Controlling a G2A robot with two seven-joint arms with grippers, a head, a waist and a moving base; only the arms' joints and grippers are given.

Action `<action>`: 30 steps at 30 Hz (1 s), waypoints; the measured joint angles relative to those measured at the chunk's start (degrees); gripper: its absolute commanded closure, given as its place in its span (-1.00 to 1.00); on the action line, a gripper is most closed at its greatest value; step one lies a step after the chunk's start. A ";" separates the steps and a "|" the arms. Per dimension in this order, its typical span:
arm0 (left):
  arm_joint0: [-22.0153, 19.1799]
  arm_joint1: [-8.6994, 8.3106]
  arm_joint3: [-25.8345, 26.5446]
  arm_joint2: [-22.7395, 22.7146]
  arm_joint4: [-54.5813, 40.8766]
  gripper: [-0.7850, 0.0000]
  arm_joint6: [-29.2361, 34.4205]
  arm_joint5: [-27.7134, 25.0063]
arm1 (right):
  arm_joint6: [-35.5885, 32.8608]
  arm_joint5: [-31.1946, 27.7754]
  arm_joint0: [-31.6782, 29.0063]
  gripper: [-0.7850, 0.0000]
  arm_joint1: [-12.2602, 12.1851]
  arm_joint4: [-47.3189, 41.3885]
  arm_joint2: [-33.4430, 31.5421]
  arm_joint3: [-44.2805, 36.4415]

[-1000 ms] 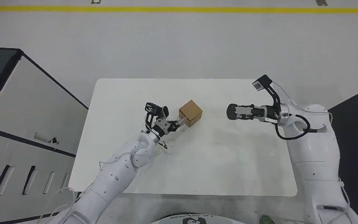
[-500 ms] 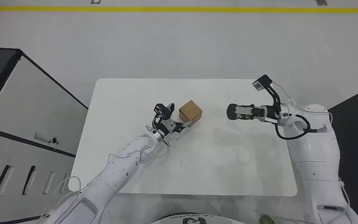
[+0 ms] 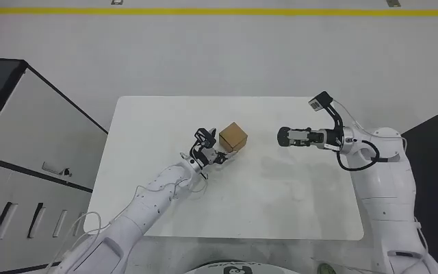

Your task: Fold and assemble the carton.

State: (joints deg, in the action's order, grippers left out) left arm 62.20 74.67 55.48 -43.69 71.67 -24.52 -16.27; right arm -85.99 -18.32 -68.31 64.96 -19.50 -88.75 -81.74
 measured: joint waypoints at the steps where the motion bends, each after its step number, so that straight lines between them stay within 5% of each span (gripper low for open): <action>1: 0.01 0.00 0.01 0.00 0.01 -1.00 -0.04 0.03 | 0.00 0.00 0.00 -1.00 0.00 0.00 0.00 0.00; 11: 0.05 0.34 0.14 -0.25 0.86 -1.00 2.30 0.03 | 0.00 0.00 0.00 -1.00 0.00 0.00 0.00 0.00; 30: -3.59 3.33 -8.24 1.71 0.02 -1.00 -0.64 -2.86 | 0.00 0.00 0.00 -1.00 0.00 0.00 0.00 0.00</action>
State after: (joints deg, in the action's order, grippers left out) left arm 58.60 78.00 47.24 -41.98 71.70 -25.16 -19.12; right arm -85.99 -18.32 -68.31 64.96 -19.50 -88.75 -81.74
